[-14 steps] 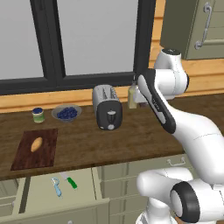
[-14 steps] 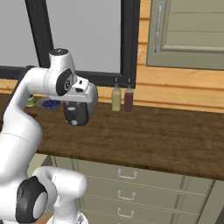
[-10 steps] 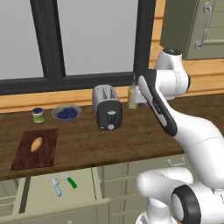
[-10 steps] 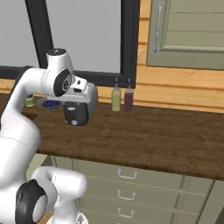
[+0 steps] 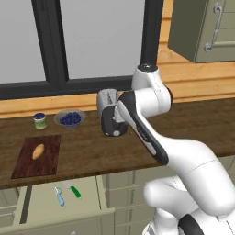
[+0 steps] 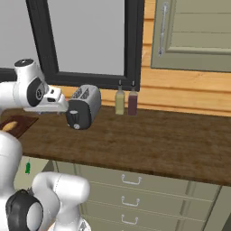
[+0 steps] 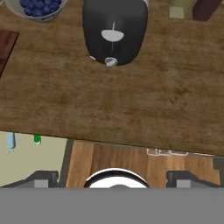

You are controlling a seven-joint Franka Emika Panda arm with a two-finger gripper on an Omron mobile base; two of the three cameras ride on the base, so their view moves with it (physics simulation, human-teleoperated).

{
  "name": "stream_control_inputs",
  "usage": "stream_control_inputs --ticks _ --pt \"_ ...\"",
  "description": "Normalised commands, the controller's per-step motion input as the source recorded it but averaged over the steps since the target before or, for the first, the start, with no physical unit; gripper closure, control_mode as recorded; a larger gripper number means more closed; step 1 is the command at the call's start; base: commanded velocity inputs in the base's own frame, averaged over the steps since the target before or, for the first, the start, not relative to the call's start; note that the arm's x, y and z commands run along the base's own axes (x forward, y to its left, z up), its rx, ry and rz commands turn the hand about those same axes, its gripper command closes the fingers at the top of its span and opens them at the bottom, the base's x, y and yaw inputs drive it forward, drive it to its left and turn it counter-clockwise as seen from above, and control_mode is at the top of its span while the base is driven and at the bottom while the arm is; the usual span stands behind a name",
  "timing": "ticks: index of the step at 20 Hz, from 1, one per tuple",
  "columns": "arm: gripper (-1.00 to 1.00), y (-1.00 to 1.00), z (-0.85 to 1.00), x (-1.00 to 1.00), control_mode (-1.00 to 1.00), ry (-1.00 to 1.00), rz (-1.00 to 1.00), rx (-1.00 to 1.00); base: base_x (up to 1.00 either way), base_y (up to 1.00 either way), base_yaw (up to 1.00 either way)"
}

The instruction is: Place the appropriate cutting tool for cutting the potato skin on the cutting board.

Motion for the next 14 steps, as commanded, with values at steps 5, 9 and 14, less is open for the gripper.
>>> stream_control_inputs --ticks 5,9,14 --pt "-1.0 1.0 -0.68 -0.18 -1.0 0.08 -0.02 -0.01 0.0 0.0 0.0" --pt "-1.0 1.0 -0.63 0.0 -1.0 0.19 0.0 -0.09 0.0 0.0 0.0" --pt "-1.0 1.0 -0.8 0.0 -1.0 0.18 -0.03 -0.02 0.0 0.0 0.0"
